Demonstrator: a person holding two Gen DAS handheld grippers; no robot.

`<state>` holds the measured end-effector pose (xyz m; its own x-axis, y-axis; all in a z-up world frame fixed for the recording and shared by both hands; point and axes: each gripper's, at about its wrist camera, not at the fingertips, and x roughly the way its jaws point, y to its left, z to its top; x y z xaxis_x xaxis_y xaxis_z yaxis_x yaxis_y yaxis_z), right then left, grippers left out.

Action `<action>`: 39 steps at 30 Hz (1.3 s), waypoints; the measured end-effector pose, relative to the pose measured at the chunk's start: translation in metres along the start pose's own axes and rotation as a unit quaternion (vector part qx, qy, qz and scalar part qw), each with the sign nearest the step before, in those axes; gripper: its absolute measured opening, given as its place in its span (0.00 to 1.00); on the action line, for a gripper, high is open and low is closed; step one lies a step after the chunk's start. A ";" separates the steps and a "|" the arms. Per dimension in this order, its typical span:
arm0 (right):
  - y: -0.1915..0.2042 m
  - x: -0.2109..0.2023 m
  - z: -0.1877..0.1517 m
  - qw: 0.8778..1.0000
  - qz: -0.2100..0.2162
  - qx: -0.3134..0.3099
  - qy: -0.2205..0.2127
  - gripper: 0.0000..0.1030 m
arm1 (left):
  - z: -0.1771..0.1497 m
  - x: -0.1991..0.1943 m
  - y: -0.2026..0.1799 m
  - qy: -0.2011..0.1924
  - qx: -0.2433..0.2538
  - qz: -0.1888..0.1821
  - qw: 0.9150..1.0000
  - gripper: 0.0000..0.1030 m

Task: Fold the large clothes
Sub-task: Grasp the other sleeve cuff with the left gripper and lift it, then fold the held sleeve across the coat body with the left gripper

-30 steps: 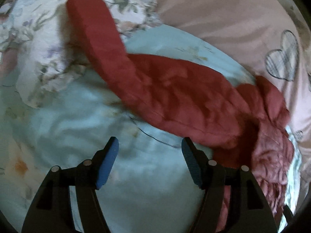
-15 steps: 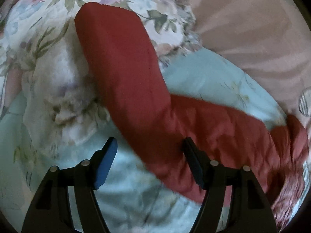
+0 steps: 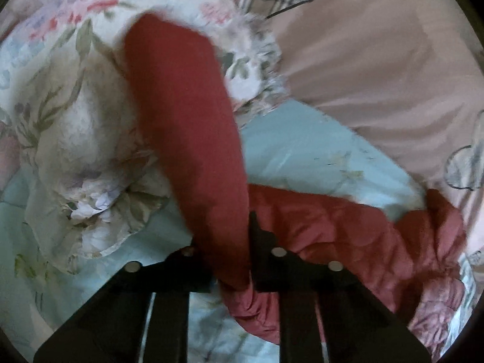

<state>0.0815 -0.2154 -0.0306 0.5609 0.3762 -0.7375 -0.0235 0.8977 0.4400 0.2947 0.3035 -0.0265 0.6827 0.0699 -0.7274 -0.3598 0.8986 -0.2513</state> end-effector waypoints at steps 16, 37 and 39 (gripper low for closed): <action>-0.005 -0.006 0.007 1.000 0.010 0.012 -0.001 0.69 | -0.050 -0.096 -0.104 -0.029 0.064 -0.179 0.981 0.09; -0.050 -0.016 0.039 0.999 0.026 0.041 -0.022 0.69 | -0.148 -0.128 -0.297 0.006 0.236 -0.275 0.932 0.09; -0.057 -0.018 0.048 0.998 0.033 0.053 -0.031 0.69 | -0.160 -0.123 -0.313 0.011 0.248 -0.272 0.930 0.09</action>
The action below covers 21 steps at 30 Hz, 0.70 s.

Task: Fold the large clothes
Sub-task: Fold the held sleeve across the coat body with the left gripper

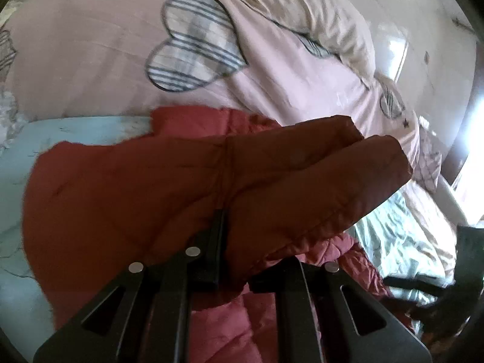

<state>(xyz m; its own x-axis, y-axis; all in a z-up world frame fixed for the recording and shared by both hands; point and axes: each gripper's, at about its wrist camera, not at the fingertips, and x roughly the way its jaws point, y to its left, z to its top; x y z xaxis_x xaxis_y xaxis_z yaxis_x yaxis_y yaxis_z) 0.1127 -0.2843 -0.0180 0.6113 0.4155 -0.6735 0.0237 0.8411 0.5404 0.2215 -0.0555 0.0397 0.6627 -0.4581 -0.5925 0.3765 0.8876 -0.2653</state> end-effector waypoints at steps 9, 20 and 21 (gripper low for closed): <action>-0.027 0.004 0.044 0.996 0.057 0.065 -0.030 0.70 | -0.032 0.055 -0.056 0.032 0.068 0.018 0.997 0.09; -0.062 0.063 0.079 0.977 0.131 0.165 -0.017 0.70 | -0.043 0.077 -0.062 0.043 0.076 0.031 0.996 0.09; -0.066 0.068 0.079 0.973 0.147 0.179 -0.013 0.70 | -0.044 0.077 -0.063 0.042 0.079 0.033 0.995 0.09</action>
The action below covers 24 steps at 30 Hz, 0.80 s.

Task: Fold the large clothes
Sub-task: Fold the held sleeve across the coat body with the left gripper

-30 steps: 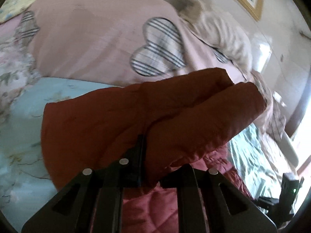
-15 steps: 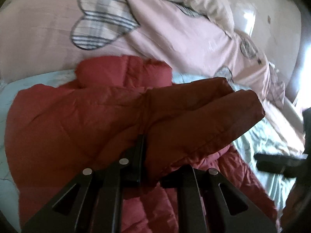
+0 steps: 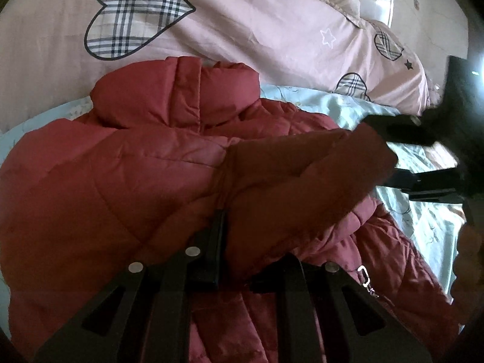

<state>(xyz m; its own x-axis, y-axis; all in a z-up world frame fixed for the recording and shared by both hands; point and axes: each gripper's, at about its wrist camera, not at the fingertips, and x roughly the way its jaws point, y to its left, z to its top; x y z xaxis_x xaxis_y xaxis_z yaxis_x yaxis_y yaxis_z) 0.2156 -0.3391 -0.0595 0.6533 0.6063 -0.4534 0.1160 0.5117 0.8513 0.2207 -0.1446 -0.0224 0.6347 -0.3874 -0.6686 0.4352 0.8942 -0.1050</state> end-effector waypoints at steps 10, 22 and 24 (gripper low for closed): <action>-0.021 0.005 0.003 0.997 0.053 0.056 0.001 0.70 | -0.004 0.003 -0.002 -0.001 0.010 0.003 1.000 0.09; -0.007 0.034 -0.007 0.999 0.006 0.011 0.047 0.23 | -0.002 0.003 -0.002 0.003 0.007 0.001 1.000 0.09; 0.003 0.032 -0.007 0.999 -0.004 -0.018 0.040 0.17 | -0.002 -0.001 0.001 0.014 0.002 -0.008 1.000 0.10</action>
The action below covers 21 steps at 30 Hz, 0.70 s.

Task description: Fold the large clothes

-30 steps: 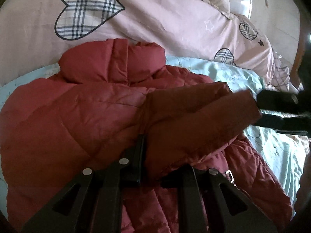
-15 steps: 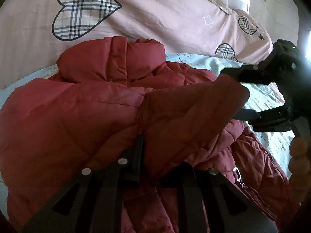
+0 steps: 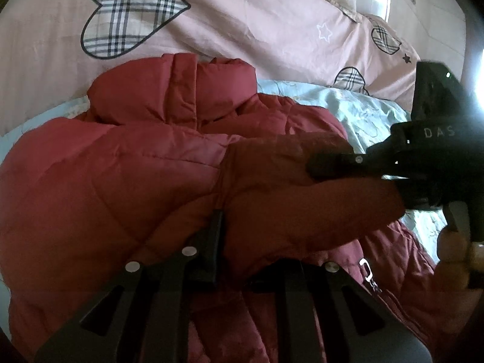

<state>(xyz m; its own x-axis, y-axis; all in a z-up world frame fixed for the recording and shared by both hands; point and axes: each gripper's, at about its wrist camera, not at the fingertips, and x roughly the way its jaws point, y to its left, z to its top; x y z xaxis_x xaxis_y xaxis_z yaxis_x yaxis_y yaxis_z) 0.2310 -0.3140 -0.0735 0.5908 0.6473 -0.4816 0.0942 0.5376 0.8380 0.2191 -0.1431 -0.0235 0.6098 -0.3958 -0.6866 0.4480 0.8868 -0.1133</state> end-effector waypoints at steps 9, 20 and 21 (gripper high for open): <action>0.023 -0.036 0.014 0.993 -0.057 -0.085 -0.062 0.10 | -0.002 -0.059 0.037 -0.001 -0.023 -0.059 0.998 0.37; -0.009 -0.004 0.008 0.981 -0.151 -0.118 -0.039 0.16 | 0.035 -0.046 0.128 0.004 -0.077 0.030 0.997 0.37; -0.011 -0.004 0.008 0.979 -0.162 -0.115 -0.039 0.21 | 0.033 -0.034 0.136 0.021 -0.083 0.038 0.996 0.37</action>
<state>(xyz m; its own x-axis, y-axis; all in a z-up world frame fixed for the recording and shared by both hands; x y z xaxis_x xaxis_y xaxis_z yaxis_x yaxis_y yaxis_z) 0.2344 -0.3270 -0.0784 0.6204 0.3831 -0.6843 0.1102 0.8213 0.5597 0.2804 -0.0167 0.0080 0.6082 -0.3181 -0.7272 0.2845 0.9427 -0.1744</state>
